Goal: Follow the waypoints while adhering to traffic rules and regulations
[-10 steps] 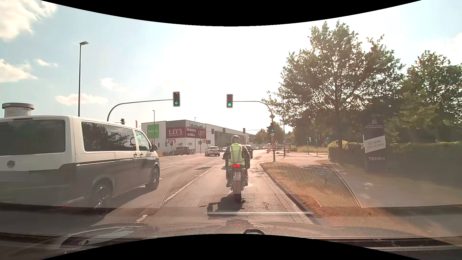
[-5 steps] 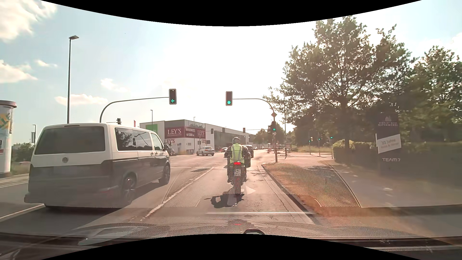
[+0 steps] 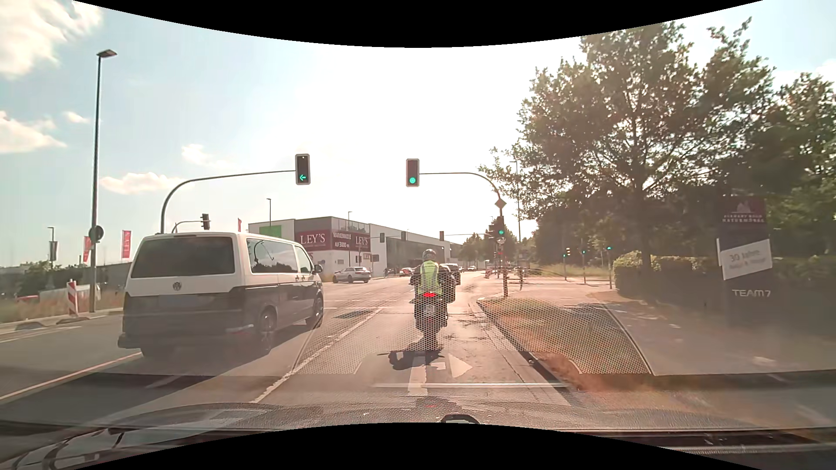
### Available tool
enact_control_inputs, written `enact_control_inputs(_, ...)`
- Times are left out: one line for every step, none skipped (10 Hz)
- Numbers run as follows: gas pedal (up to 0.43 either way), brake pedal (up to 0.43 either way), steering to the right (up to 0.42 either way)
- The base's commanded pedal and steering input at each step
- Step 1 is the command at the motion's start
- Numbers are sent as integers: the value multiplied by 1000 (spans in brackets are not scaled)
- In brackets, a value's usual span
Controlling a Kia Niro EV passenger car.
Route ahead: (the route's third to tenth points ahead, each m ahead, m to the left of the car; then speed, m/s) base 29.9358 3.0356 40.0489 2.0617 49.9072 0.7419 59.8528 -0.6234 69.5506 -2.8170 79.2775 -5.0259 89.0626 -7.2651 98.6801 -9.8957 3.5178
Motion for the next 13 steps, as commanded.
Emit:
enact_control_inputs(319, 0, 13)
enact_control_inputs(319, 0, 14)
enact_control_inputs(319, 0, 14)
enact_control_inputs(319, 0, 12)
enact_control_inputs(311, 0, 6)
enact_control_inputs(268, 0, 2)
enact_control_inputs(87, 0, 2)
enact_control_inputs(39, 0, 13)
enact_control_inputs(39, 0, 22)
enact_control_inputs(59, 0, 30)
enact_control_inputs(59, 0, 31)
enact_control_inputs(59, 0, 32)
enact_control_inputs(59, 0, 31)
